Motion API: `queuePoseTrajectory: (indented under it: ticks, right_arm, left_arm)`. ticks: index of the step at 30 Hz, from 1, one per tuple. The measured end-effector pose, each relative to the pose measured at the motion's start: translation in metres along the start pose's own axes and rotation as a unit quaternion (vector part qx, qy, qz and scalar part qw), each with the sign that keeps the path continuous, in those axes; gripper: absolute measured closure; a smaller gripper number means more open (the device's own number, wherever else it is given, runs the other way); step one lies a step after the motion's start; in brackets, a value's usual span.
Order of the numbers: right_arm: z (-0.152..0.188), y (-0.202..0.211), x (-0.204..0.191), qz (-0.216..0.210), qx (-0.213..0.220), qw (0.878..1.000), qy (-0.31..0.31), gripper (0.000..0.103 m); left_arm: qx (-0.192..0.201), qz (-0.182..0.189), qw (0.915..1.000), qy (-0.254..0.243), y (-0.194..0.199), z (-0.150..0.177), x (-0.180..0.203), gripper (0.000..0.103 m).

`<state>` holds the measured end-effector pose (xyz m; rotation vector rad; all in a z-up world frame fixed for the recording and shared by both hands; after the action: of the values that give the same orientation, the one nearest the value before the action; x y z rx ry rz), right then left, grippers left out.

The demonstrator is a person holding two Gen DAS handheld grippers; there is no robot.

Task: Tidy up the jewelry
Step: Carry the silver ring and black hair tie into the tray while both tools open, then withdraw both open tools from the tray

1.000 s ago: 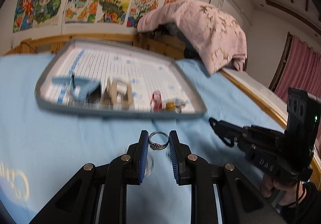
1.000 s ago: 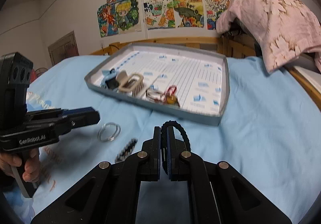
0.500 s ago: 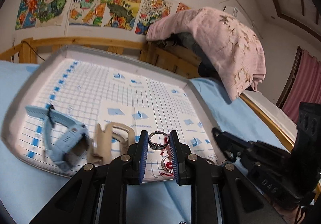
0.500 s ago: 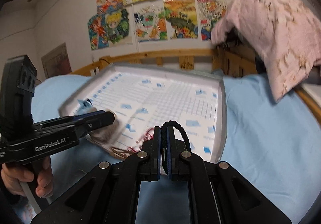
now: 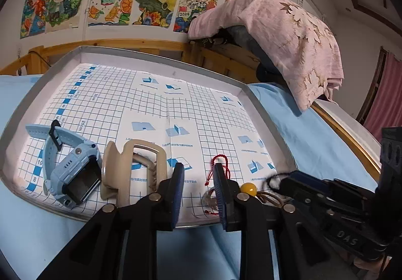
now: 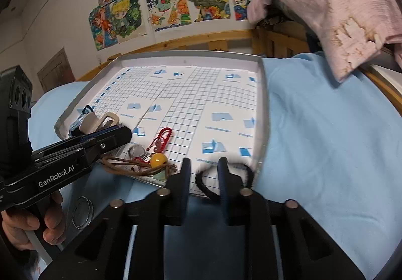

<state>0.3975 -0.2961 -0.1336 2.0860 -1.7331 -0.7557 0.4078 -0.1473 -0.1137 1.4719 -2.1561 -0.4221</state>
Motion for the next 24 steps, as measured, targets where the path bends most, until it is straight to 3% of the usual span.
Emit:
queuePoseTrajectory:
  ticks: [5, 8, 9, 12, 14, 16, 17, 24]
  right_arm:
    - [-0.002, 0.018, 0.008, 0.015, 0.016, 1.0, -0.009, 0.063]
    - [-0.008, 0.034, 0.014, 0.032, 0.041, 0.999, -0.01, 0.054]
    - [-0.01, 0.041, 0.015, 0.037, 0.053, 0.998, -0.011, 0.051]
    - [-0.018, 0.068, 0.019, 0.049, 0.095, 0.994, -0.012, 0.04]
    - [-0.023, 0.087, 0.019, 0.054, 0.121, 0.991, -0.012, 0.035]
    - [-0.029, 0.107, 0.018, 0.055, 0.15, 0.987, -0.008, 0.026]
    - [-0.031, 0.118, 0.017, 0.058, 0.166, 0.984, -0.004, 0.021]
    - [-0.034, 0.185, -0.005, 0.065, 0.241, 0.968, 0.02, 0.002]
  left_arm:
    - [0.009, 0.005, 0.9999, 0.007, 0.01, 0.0, 0.003, 0.06]
    - [0.024, 0.003, 0.9997, 0.007, 0.022, -0.003, 0.008, 0.039]
    - [0.036, 0.003, 0.9993, 0.01, 0.028, -0.005, 0.008, 0.031]
    - [0.055, 0.007, 0.9984, 0.014, 0.046, -0.012, 0.01, 0.029]
    - [0.07, 0.002, 0.9975, 0.012, 0.061, -0.016, 0.011, 0.021]
    - [0.091, -0.001, 0.9958, 0.014, 0.077, -0.02, 0.011, 0.004]
    - [0.105, -0.003, 0.9943, 0.016, 0.088, -0.021, 0.011, 0.0]
    - [0.173, -0.044, 0.9839, 0.005, 0.16, -0.022, 0.006, 0.0]
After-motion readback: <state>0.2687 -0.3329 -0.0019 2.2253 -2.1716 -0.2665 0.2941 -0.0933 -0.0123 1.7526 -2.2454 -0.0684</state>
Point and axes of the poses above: each gripper's, at about its wrist camera, not at the fingertips, and y roughly against the way its jaws point, x to its right, z to its underside, the point moved 10 cm from there along -y, roughly the way its jaws point, and after that the axes turned 3 degrees about x, right-handed, at the moved point
